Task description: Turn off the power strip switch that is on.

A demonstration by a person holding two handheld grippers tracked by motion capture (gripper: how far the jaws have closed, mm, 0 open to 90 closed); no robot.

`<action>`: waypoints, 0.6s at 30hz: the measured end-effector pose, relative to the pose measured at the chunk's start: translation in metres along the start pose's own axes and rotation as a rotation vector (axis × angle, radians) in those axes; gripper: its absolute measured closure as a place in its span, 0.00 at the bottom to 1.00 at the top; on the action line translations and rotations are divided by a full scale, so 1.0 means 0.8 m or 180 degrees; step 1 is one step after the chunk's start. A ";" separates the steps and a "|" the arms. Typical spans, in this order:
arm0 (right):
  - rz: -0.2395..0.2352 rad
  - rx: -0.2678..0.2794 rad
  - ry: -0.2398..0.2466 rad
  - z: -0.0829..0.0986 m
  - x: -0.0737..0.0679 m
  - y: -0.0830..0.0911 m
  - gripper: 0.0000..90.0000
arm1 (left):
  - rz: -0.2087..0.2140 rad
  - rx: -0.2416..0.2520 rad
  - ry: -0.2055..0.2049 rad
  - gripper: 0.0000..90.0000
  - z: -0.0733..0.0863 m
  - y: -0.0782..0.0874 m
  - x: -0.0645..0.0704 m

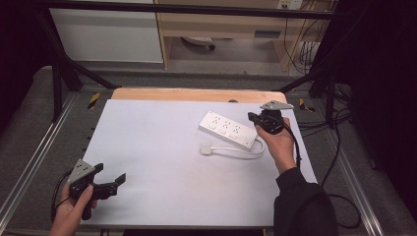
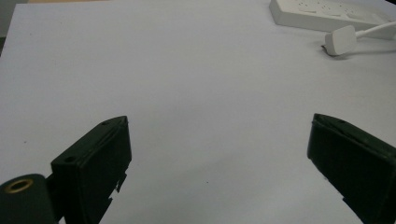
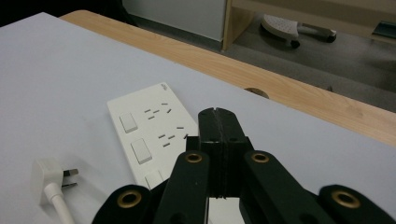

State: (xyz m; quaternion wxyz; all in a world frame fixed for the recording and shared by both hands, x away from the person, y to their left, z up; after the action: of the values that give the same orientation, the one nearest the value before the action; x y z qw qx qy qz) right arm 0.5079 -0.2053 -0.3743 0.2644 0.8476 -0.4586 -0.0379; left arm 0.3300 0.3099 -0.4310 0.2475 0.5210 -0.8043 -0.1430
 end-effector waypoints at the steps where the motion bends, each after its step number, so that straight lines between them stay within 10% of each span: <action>1: -0.0002 -0.0015 0.0013 0.000 0.000 -0.003 1.00 | 0.0001 0.0004 0.0000 0.07 0.000 0.000 0.000; 18: -0.0059 -0.0202 0.0043 0.005 -0.007 -0.039 1.00 | 0.0002 -0.0013 0.0001 0.07 0.000 0.000 -0.001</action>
State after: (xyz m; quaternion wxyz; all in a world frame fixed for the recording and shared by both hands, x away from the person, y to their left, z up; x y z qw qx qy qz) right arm 0.5271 -0.1886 -0.3937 0.2939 0.8432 -0.4474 -0.0492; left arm 0.3306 0.3108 -0.4316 0.2487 0.5202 -0.8041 -0.1445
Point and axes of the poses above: each handheld gripper's, and its own axes: y roughly backward along the jaws, z roughly out of its underside, x roughly to its right, the point moved 2 cm from there along -y, roughly forward along the jaws, and after that the axes turned 11 degrees about y, right-handed, at the moved point
